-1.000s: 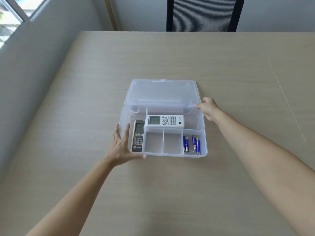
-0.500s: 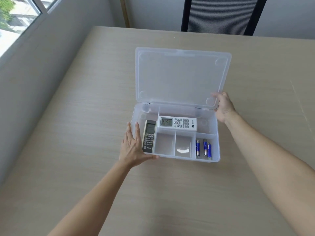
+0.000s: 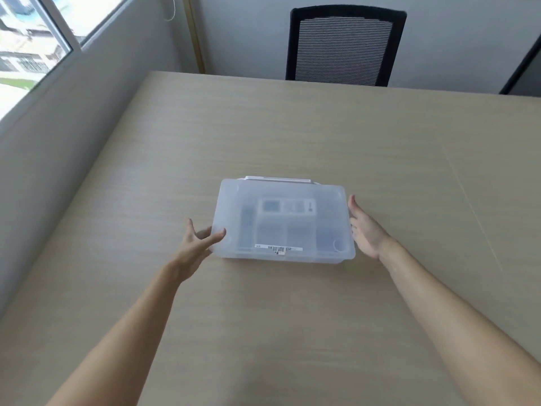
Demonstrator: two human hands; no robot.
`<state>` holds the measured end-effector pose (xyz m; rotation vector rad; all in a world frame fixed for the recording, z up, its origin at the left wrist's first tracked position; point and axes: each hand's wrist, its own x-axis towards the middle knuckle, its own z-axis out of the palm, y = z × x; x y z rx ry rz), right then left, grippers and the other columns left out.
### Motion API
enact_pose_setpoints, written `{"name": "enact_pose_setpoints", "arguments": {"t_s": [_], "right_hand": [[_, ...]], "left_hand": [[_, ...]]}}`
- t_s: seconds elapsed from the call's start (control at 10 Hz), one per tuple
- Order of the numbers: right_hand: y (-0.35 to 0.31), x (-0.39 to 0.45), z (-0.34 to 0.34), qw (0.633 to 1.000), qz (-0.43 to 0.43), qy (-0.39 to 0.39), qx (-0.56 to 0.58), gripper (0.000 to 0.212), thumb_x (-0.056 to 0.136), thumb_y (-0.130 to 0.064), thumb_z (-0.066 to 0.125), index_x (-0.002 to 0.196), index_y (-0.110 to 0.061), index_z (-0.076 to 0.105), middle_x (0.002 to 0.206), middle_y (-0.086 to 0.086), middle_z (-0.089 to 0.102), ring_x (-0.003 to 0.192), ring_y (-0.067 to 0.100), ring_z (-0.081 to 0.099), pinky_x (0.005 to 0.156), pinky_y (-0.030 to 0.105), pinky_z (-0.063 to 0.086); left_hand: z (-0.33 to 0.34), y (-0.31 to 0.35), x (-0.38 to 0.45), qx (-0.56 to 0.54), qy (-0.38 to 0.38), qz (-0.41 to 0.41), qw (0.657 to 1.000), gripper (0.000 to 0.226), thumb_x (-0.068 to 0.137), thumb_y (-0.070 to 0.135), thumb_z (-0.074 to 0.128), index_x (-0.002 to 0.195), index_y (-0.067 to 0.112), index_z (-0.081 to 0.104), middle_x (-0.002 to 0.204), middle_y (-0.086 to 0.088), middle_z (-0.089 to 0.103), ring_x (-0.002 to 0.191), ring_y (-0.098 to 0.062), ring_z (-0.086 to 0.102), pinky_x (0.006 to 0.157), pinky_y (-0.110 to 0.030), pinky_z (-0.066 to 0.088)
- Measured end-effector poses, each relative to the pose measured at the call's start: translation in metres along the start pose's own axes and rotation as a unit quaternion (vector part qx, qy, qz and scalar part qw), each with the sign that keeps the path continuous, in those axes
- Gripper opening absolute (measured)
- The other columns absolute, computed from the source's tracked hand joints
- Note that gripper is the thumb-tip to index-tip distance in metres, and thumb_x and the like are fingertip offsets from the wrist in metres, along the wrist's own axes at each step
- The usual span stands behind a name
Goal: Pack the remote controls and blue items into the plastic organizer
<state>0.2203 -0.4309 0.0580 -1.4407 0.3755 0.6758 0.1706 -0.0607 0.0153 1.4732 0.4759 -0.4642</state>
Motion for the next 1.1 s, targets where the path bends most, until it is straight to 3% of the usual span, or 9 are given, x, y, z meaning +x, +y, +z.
{"name": "enact_pose_setpoints", "arguments": {"t_s": [0.1, 0.2, 0.3, 0.4, 0.6, 0.8, 0.9, 1.0, 1.1], "right_hand": [[0.015, 0.002, 0.016, 0.983, -0.012, 0.088, -0.161, 0.094, 0.076, -0.053, 0.07, 0.151, -0.018, 0.024, 0.154, -0.002, 0.035, 0.138, 0.01, 0.036, 0.114, 0.031, 0.029], [0.031, 0.003, 0.036, 0.91, 0.047, 0.147, -0.385, 0.137, 0.062, -0.057, 0.08, 0.153, -0.005, -0.008, 0.162, 0.01, 0.0, 0.151, 0.022, 0.003, 0.122, 0.038, 0.016], [0.046, 0.001, 0.049, 0.859, 0.058, 0.195, -0.47, 0.147, 0.056, -0.061, 0.08, 0.149, 0.002, -0.015, 0.161, 0.017, -0.012, 0.151, 0.028, -0.007, 0.123, 0.038, 0.01], [0.051, -0.001, 0.052, 0.863, 0.064, 0.217, -0.452, 0.148, 0.055, -0.061, 0.081, 0.149, 0.0, -0.016, 0.161, 0.016, -0.015, 0.151, 0.025, -0.009, 0.123, 0.037, 0.01], [0.053, 0.002, 0.055, 0.852, 0.071, 0.239, -0.46, 0.146, 0.059, -0.057, 0.081, 0.15, 0.0, -0.017, 0.161, 0.015, -0.015, 0.151, 0.025, -0.01, 0.122, 0.04, 0.012], [0.055, 0.0, 0.06, 0.848, 0.071, 0.248, -0.462, 0.141, 0.063, -0.058, 0.079, 0.15, -0.003, -0.018, 0.161, 0.014, -0.017, 0.151, 0.025, -0.012, 0.122, 0.043, 0.011], [0.059, -0.011, 0.068, 0.842, 0.062, 0.269, -0.463, 0.134, 0.067, -0.06, 0.074, 0.151, -0.005, -0.015, 0.161, 0.014, -0.016, 0.15, 0.028, -0.014, 0.12, 0.049, 0.009], [0.07, -0.032, 0.08, 0.852, -0.002, 0.281, -0.442, 0.118, 0.077, -0.062, 0.062, 0.153, -0.011, -0.013, 0.161, 0.017, -0.014, 0.149, 0.032, -0.016, 0.119, 0.054, 0.004], [0.071, -0.07, 0.083, 0.866, -0.124, 0.285, -0.391, 0.097, 0.085, -0.053, 0.058, 0.154, -0.012, 0.003, 0.162, 0.015, 0.007, 0.151, 0.029, -0.005, 0.119, 0.047, 0.011]], "left_hand": [[0.014, -0.003, -0.007, 0.068, 0.067, 0.018, 0.995, 0.122, 0.069, 0.028, 0.085, 0.152, 0.014, -0.003, 0.111, 0.011, 0.063, 0.099, -0.004, 0.062, 0.093, -0.032, 0.042], [0.039, -0.004, -0.007, 0.205, 0.104, 0.026, 0.973, 0.086, 0.062, 0.026, 0.09, 0.129, 0.02, 0.035, 0.127, -0.005, 0.05, 0.122, -0.023, 0.052, 0.095, -0.032, 0.044], [0.057, -0.007, -0.003, 0.303, 0.152, 0.03, 0.94, 0.113, 0.059, 0.039, 0.089, 0.142, -0.001, 0.022, 0.14, -0.017, 0.036, 0.134, -0.029, 0.034, 0.109, -0.037, 0.035], [0.061, -0.01, -0.003, 0.333, 0.171, 0.026, 0.927, 0.127, 0.058, 0.047, 0.087, 0.146, -0.005, 0.012, 0.144, -0.018, 0.032, 0.137, -0.03, 0.028, 0.115, -0.039, 0.03], [0.06, -0.013, -0.001, 0.375, 0.178, 0.022, 0.909, 0.131, 0.058, 0.055, 0.083, 0.148, -0.004, 0.007, 0.146, -0.018, 0.031, 0.139, -0.03, 0.027, 0.113, -0.044, 0.033], [0.063, -0.011, -0.005, 0.438, 0.193, -0.019, 0.878, 0.137, 0.06, 0.069, 0.073, 0.152, 0.004, -0.005, 0.156, -0.009, 0.023, 0.144, -0.024, 0.025, 0.107, -0.062, 0.031], [0.063, -0.009, -0.011, 0.446, 0.212, -0.022, 0.869, 0.14, 0.057, 0.072, 0.073, 0.152, 0.009, -0.009, 0.163, -0.01, 0.005, 0.15, -0.025, 0.006, 0.111, -0.065, 0.022], [0.057, -0.017, -0.023, 0.359, 0.246, 0.037, 0.899, 0.137, 0.059, 0.064, 0.077, 0.153, 0.015, -0.01, 0.162, -0.013, -0.008, 0.151, -0.026, -0.005, 0.115, -0.062, 0.014], [0.035, -0.042, -0.055, 0.266, 0.299, 0.114, 0.909, 0.123, 0.068, 0.055, 0.077, 0.154, 0.01, 0.0, 0.162, -0.015, -0.001, 0.151, -0.027, 0.001, 0.118, -0.056, 0.012]]}}
